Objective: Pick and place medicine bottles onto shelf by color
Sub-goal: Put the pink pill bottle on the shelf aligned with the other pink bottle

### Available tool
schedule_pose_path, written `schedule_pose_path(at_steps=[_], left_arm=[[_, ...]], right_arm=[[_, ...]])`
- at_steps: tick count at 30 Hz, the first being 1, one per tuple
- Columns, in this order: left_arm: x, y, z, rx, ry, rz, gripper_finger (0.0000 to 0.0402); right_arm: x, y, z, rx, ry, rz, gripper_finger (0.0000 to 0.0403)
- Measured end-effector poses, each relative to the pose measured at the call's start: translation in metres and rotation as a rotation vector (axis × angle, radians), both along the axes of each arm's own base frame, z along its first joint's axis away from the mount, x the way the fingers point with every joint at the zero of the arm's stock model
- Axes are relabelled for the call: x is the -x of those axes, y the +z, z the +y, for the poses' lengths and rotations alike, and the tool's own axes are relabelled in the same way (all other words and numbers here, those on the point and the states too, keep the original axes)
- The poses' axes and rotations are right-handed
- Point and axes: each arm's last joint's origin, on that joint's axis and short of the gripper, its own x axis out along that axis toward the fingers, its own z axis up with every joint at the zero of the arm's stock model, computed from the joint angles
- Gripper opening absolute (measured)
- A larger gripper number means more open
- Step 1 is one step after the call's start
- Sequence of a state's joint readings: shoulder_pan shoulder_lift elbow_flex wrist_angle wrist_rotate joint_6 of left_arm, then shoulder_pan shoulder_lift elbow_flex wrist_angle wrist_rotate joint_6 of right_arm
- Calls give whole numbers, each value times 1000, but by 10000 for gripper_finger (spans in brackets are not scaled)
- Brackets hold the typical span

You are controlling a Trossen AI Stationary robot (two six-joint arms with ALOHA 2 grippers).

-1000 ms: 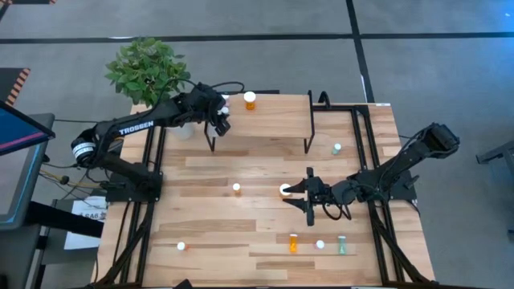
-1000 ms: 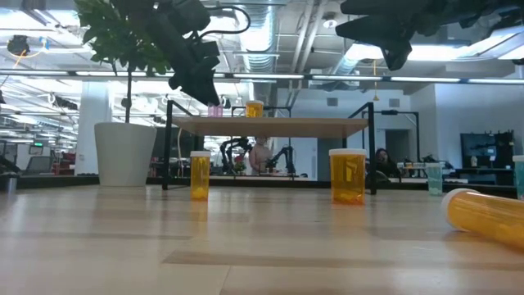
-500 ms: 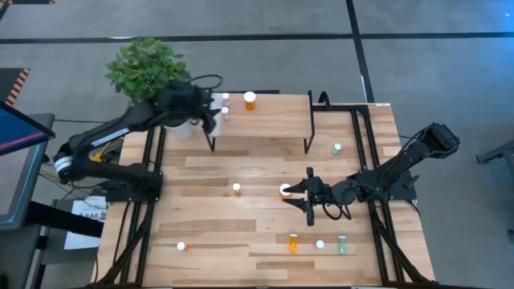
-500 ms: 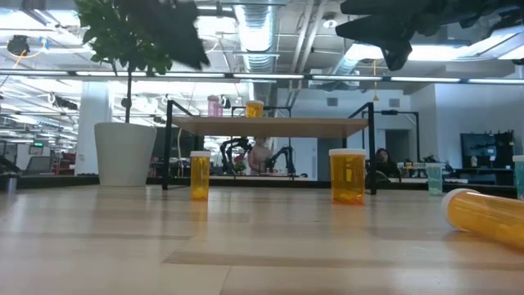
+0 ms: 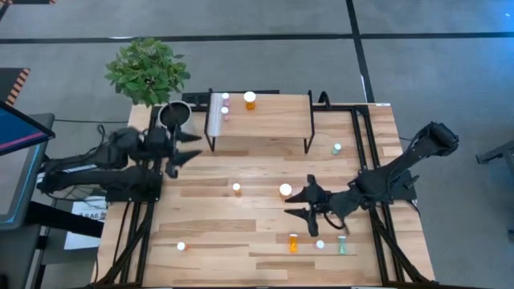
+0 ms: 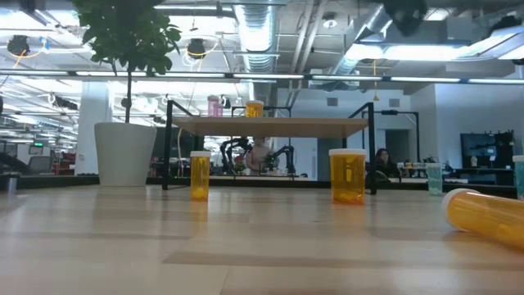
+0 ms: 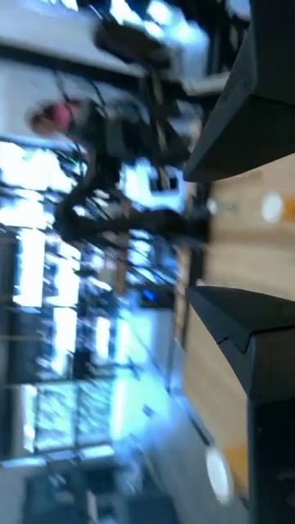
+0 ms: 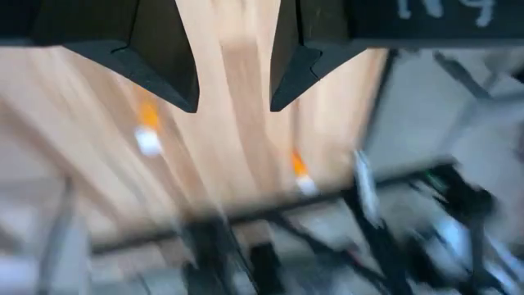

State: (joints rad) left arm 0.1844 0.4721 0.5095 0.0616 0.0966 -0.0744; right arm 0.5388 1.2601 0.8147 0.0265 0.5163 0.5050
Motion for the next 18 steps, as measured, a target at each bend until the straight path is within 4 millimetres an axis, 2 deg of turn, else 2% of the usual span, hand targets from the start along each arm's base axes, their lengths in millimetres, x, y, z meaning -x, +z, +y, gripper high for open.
schedule_pose_path(at_steps=[3,7,11,18], left_arm=[[1,-28,-10,25,-57,-70,208],[-3,-53,-20,28,-69,-61,208],[-10,-62,-26,-10,-60,-6,208],[-22,-65,-30,-44,-39,9,208]], right_arm=[[6,6,-3,-74,-99,206,173],[15,9,13,-141,-67,288,173],[29,12,35,-239,-28,287,173],[50,-20,78,-341,-89,396,173]])
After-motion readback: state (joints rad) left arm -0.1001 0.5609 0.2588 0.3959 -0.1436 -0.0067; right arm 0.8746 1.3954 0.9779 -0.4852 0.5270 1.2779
